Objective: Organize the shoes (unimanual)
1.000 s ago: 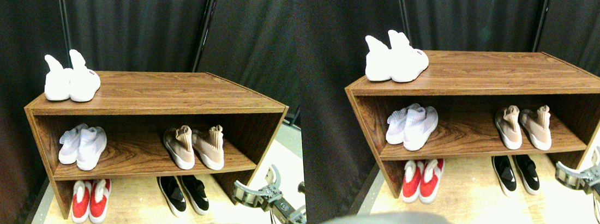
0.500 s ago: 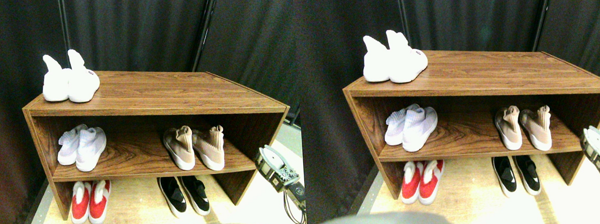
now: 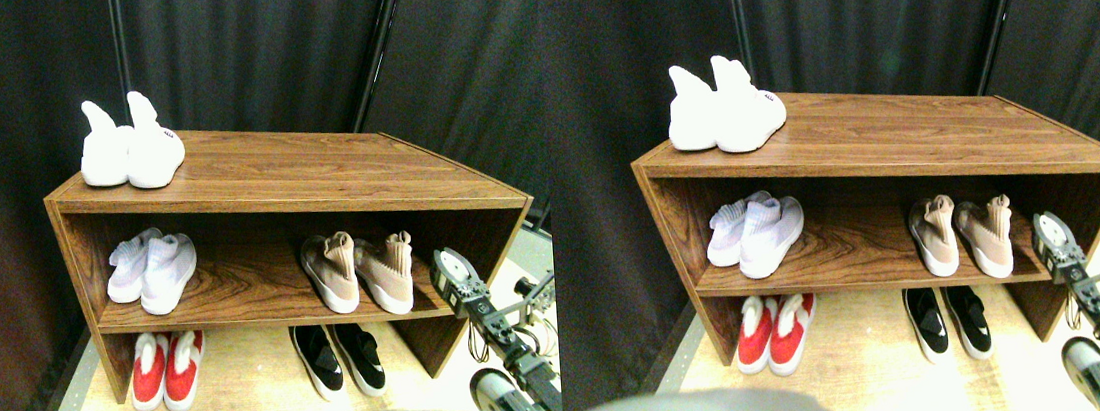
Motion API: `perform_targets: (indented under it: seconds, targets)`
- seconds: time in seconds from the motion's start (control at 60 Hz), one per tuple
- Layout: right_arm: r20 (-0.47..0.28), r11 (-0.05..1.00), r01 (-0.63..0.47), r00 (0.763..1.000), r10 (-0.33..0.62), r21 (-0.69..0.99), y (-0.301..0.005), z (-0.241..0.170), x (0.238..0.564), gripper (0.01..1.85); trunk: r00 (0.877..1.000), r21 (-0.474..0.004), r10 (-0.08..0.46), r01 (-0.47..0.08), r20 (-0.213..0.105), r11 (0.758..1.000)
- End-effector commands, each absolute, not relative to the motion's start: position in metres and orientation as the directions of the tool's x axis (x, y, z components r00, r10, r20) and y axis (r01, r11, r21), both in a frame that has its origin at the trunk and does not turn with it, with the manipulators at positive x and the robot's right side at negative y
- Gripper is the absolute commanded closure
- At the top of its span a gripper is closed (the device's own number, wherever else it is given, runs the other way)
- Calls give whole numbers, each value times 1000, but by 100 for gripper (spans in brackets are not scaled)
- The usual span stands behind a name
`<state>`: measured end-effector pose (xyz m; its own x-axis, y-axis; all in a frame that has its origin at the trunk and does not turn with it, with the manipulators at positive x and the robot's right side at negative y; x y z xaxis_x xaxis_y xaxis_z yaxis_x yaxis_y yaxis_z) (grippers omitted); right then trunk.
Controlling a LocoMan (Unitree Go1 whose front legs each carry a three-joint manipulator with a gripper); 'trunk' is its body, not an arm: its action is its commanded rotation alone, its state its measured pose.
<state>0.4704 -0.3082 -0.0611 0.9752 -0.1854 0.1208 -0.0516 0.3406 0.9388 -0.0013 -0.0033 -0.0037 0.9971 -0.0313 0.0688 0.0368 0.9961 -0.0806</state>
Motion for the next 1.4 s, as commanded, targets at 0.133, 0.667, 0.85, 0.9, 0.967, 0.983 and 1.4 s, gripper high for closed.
perform_targets:
  seconds: [0.133, 0.667, 0.85, 0.9, 0.967, 0.983, 1.4]
  targets:
    - [107, 308, -53, 981, -161, 950, -307, -67, 484, 180, 998, -102, -22, 28, 61, 994]
    - [20, 298, 12, 994, -106, 955, -281, -87, 505, 180, 999, -127, 6, 0, 45, 992]
    - [0, 272, 35, 992, -126, 962, -270, -89, 505, 180, 999, -132, 11, -5, 44, 991]
    - [-3, 267, 37, 992, -125, 963, -266, -89, 504, 180, 999, -132, 11, -5, 44, 991]
    - [-1, 278, 32, 994, -113, 960, -264, -89, 504, 180, 999, -132, 13, -7, 44, 991]
    - [1, 284, 32, 994, -113, 958, -264, -89, 504, 180, 999, -132, 13, -7, 44, 991]
    - [11, 328, 39, 989, -149, 944, -271, -89, 504, 180, 999, -122, 5, 0, 42, 993]
